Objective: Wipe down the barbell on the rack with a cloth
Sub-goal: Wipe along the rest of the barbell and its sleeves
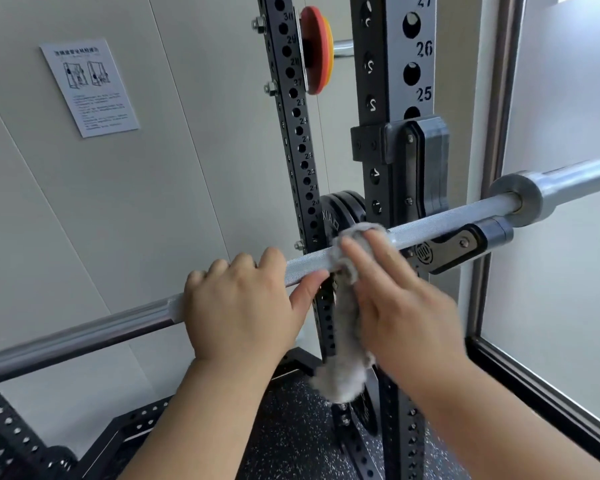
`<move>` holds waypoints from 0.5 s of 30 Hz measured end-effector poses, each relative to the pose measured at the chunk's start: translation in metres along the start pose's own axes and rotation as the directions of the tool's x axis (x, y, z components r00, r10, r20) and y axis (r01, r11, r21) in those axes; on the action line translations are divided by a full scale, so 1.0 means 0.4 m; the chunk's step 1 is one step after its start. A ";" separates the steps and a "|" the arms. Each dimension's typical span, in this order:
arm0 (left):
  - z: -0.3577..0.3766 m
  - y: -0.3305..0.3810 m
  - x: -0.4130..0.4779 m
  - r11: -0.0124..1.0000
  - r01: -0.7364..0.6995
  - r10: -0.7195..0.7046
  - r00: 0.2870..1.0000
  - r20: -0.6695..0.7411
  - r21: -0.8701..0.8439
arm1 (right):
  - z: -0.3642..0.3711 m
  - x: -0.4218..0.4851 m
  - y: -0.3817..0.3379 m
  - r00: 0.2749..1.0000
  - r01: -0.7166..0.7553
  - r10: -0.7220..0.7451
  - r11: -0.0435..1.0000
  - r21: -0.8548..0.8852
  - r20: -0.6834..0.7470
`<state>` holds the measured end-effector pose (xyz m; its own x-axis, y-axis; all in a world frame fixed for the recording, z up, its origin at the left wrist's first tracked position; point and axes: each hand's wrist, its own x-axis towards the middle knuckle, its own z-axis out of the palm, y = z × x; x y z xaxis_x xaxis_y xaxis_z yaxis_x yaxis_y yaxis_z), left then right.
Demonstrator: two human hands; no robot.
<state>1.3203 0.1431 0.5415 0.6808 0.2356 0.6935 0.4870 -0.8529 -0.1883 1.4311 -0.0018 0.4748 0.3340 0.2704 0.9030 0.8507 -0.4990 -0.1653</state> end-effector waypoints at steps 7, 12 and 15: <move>-0.025 0.009 0.040 0.997 0.044 -0.049 0.995 0.088 0.058 | 0.024 -0.019 -0.050 0.996 -0.091 0.091 0.988 0.122 0.007; -0.033 0.005 0.030 0.998 0.020 -0.024 0.997 0.071 0.057 | -0.007 -0.003 0.030 1.000 0.005 -0.005 1.000 -0.009 0.003; -0.030 0.011 0.023 0.997 0.014 -0.017 0.999 0.038 0.082 | -0.007 -0.002 0.061 0.979 -0.198 0.199 0.980 0.030 -0.053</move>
<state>1.3222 0.1360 0.5553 0.6928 0.2680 0.6694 0.5398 -0.8083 -0.2351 1.4505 -0.0162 0.4712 0.4748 0.1220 0.8716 0.7795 -0.5181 -0.3521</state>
